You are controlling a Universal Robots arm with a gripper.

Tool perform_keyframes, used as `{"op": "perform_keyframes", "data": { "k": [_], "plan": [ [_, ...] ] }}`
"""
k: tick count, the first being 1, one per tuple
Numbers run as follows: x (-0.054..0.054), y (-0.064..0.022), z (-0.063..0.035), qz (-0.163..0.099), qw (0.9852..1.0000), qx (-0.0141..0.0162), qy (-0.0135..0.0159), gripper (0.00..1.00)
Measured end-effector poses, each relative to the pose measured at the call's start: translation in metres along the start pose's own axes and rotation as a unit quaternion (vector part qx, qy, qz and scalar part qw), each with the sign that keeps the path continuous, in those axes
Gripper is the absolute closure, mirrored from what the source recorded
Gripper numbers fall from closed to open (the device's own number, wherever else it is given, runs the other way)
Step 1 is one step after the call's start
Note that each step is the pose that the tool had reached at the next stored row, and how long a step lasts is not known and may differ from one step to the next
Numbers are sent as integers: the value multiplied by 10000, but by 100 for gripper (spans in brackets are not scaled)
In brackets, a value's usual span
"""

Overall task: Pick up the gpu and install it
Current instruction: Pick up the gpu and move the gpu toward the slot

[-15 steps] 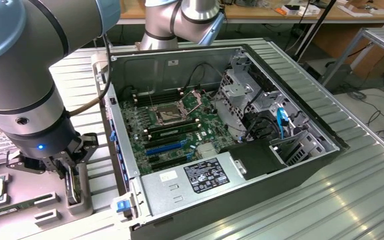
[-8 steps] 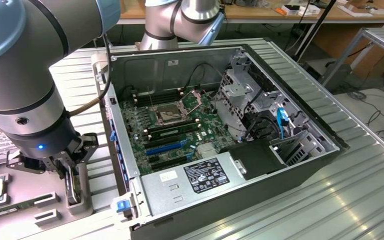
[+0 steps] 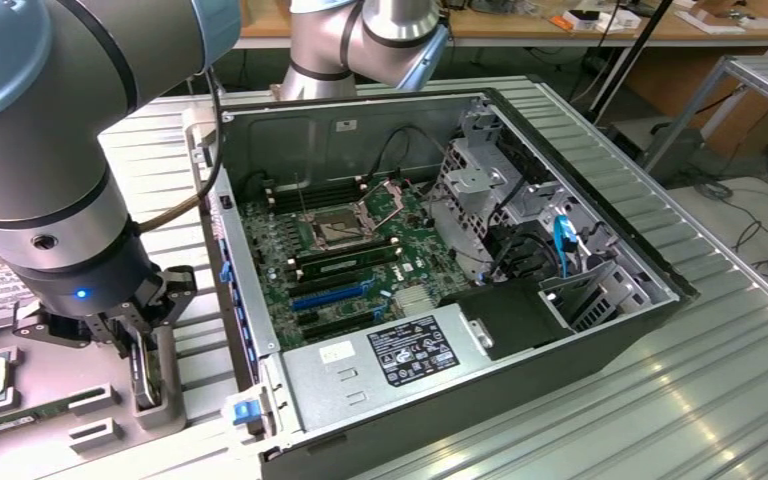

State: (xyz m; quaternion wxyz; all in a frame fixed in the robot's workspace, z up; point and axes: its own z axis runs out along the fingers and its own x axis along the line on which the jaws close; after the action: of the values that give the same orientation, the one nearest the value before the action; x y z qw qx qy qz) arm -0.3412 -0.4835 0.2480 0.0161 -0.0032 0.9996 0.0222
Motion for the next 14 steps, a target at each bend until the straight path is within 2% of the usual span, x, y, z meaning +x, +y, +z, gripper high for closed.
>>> {"op": "perform_keyframes", "data": {
  "k": [14],
  "plan": [
    [-6,8,-190,0,10000,0,0,73]
  ]
}}
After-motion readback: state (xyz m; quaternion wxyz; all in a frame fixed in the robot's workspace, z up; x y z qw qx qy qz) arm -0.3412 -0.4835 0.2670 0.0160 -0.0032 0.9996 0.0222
